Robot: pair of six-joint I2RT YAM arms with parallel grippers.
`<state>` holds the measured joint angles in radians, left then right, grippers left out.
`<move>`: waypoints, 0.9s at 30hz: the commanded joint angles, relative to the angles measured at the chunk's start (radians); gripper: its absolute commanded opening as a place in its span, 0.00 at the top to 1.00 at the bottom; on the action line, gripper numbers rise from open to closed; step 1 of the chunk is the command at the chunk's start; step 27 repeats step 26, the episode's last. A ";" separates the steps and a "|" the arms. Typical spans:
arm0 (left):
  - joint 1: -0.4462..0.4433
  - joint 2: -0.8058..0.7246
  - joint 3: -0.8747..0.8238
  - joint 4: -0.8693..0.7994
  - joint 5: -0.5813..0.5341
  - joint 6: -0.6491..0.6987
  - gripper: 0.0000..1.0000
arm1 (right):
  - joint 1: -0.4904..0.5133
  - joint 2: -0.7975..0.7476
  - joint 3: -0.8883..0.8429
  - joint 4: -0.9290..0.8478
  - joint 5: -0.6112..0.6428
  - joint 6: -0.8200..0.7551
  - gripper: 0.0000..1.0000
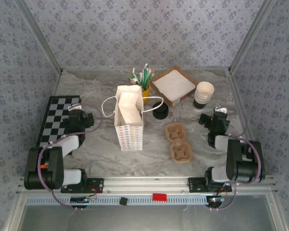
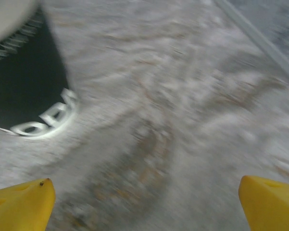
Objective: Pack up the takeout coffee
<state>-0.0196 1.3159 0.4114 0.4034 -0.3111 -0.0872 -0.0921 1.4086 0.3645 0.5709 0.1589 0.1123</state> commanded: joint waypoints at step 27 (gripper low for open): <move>0.033 0.220 0.004 0.406 0.267 0.063 0.00 | 0.068 0.125 0.019 0.277 -0.105 -0.135 0.00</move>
